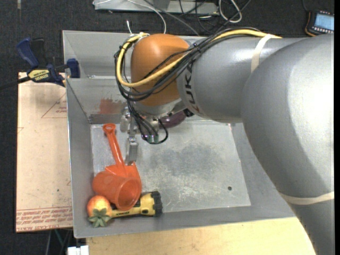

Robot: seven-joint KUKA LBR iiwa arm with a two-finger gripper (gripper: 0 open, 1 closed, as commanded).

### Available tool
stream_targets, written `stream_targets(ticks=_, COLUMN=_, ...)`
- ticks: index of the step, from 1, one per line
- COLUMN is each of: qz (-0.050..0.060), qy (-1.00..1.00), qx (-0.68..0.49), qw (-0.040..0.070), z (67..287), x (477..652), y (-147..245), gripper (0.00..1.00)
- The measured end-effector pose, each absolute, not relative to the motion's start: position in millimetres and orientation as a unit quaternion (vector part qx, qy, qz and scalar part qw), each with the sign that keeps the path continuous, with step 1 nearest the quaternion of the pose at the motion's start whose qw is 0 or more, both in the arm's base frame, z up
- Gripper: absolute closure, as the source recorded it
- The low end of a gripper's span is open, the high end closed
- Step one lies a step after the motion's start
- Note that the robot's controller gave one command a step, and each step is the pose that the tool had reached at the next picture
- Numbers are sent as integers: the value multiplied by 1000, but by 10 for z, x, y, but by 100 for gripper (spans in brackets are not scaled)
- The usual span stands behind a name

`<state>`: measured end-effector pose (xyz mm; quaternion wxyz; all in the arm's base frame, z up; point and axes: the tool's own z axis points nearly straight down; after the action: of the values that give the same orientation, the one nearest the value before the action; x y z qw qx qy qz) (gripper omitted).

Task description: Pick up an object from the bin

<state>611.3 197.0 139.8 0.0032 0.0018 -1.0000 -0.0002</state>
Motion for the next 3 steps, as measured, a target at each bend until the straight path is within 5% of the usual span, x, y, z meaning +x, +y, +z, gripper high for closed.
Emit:
stream_targets(ticks=1, qz=-1, qy=-1000, qx=0, qw=0, z=1449, x=6135, y=1959, gripper=0)
stream_targets(ticks=2, qz=-1, qy=-959, qx=284, qw=-2, z=978, x=6305, y=2064, gripper=0)
stream_targets(ticks=3, qz=-2, qy=-979, qx=204, qw=-1, z=1139, x=6198, y=2162, gripper=0)
